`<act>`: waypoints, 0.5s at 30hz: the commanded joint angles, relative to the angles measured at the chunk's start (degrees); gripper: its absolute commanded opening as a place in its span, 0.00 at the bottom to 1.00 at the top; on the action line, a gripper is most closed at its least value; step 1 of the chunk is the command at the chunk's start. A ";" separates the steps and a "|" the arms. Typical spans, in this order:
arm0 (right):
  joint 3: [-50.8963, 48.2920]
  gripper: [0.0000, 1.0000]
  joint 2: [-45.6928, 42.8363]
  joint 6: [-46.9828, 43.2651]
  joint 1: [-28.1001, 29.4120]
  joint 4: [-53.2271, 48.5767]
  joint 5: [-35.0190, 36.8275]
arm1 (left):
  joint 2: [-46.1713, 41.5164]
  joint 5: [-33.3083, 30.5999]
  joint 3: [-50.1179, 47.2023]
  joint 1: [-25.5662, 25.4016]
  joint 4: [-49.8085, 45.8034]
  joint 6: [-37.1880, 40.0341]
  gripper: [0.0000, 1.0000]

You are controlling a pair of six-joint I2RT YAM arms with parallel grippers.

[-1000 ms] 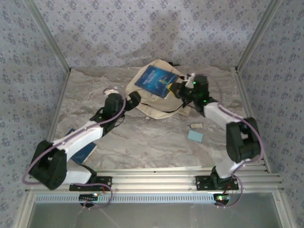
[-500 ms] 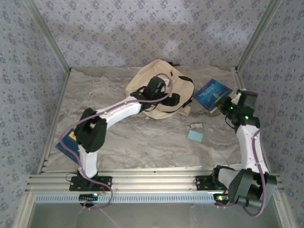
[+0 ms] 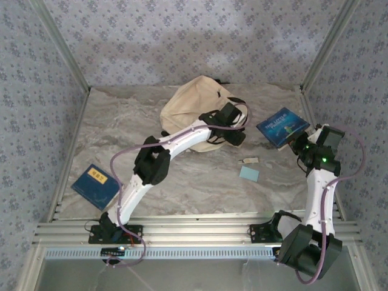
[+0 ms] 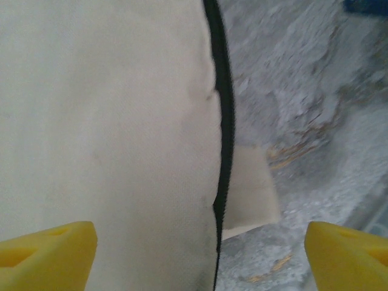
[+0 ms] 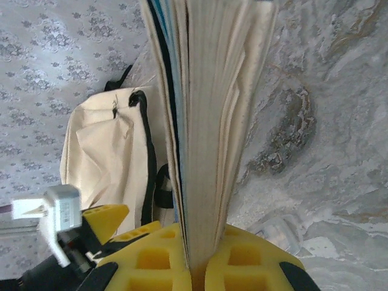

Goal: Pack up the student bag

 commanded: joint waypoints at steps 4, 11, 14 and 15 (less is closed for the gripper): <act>-0.05 0.00 -1.52 -0.64 -0.46 2.88 -3.39 | 3.90 -7.29 6.74 -0.38 -8.06 4.54 0.53; -0.22 0.00 -1.52 -1.12 -0.10 3.85 -5.53 | -0.33 -5.26 10.36 -0.37 -13.39 1.85 0.02; -0.28 0.00 -1.43 -1.42 1.05 4.68 -6.90 | -3.48 -5.37 10.47 -0.30 -15.60 0.61 0.00; -0.32 0.00 -1.38 -1.38 1.44 5.13 -7.52 | -4.67 -5.35 10.36 -0.28 -16.07 0.32 0.00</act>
